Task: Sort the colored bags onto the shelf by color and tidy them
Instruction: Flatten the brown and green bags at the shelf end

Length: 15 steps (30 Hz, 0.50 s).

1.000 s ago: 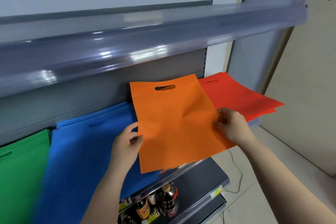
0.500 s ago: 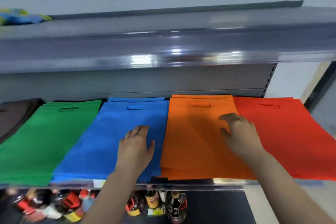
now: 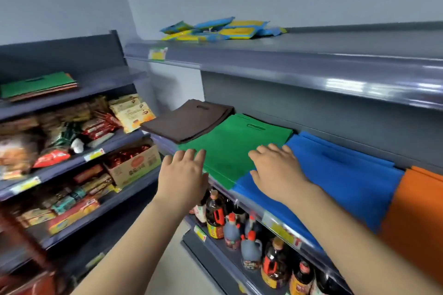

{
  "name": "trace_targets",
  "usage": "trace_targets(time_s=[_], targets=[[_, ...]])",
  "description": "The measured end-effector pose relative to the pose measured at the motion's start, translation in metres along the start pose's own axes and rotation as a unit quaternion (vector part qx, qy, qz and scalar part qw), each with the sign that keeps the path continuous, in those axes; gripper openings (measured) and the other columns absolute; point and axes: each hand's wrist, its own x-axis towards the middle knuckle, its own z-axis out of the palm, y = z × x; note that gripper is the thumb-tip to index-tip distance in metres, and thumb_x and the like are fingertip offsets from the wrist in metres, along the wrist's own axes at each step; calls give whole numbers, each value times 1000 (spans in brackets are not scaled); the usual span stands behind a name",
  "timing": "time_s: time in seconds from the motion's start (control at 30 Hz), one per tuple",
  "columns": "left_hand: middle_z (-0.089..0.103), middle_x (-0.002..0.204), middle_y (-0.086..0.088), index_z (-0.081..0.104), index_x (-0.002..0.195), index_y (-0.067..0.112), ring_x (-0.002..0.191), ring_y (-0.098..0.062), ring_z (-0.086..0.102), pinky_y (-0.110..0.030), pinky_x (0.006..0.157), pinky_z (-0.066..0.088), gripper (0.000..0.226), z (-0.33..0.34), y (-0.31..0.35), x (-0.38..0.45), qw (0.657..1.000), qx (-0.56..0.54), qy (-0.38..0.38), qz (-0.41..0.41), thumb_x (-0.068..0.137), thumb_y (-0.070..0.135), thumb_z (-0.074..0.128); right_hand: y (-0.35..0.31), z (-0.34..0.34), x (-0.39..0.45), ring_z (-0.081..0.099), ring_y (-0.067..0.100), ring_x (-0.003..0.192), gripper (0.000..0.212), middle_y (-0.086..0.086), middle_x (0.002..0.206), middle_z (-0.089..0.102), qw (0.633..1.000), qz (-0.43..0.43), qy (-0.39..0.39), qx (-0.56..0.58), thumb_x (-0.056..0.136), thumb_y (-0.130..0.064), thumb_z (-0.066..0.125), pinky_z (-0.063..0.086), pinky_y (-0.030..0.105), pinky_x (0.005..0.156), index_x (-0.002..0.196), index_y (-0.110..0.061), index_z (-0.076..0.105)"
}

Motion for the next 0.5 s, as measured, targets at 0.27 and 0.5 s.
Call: trace_targets(time_s=[0.27, 0.5], targets=[[68, 82, -7, 69, 95, 9, 72, -32, 66, -41, 60, 51, 37, 11, -159, -8, 992, 62, 25, -110, 62, 25, 71, -140, -3, 114, 41, 24, 121, 30, 2, 126, 49, 990, -141, 20, 26, 96, -30, 44, 30, 38, 97, 123, -18, 47], [42, 141, 1, 27, 144, 22, 130, -23, 38, -36, 103, 30, 51, 22, -288, -9, 973, 109, 9, -203, 96, 36, 39, -254, -2, 207, 40, 22, 125, 34, 1, 131, 49, 976, -206, 44, 53, 97, -29, 43, 30, 39, 101, 129, -18, 45]])
